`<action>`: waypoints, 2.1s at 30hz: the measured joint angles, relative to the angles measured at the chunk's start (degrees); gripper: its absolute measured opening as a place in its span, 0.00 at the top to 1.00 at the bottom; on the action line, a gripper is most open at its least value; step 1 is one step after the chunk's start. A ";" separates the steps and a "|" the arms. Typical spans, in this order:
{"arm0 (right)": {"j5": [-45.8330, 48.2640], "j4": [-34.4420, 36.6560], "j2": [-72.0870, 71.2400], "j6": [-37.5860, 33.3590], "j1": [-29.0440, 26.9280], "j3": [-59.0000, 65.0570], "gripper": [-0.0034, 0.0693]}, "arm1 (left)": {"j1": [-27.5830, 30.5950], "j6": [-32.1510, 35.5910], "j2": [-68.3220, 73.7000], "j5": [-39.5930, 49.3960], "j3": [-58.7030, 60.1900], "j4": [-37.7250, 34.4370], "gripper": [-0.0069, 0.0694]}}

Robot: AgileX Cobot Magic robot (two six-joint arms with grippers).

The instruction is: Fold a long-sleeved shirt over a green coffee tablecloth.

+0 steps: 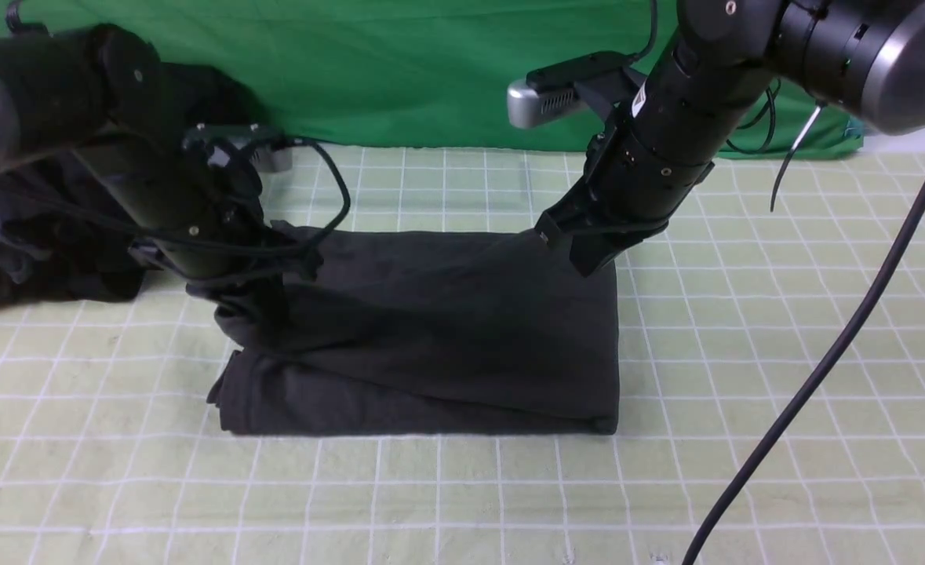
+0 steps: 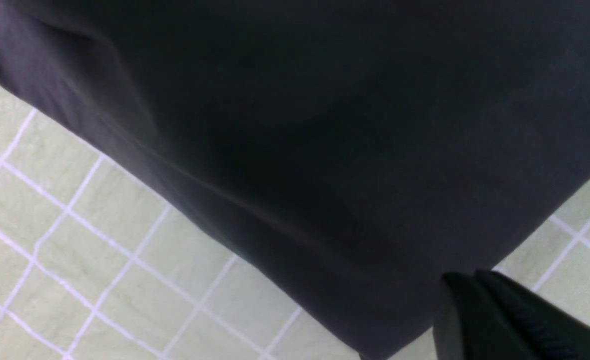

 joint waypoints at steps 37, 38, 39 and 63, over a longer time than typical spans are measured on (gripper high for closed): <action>-3.19 2.38 0.00 -0.21 3.91 0.01 0.95 | 6.35 -5.68 10.29 5.48 -10.80 -1.65 0.50; -3.19 2.38 0.00 -0.21 3.91 0.01 0.95 | 6.35 -5.73 10.29 5.09 -10.80 -1.34 0.46; -3.19 2.38 0.00 -0.21 3.97 0.01 0.95 | 6.35 -5.73 10.30 4.93 -10.80 -0.70 0.44; -2.52 2.13 0.00 -0.45 4.35 0.01 0.94 | 5.70 -10.68 6.22 12.65 -20.76 -2.77 0.76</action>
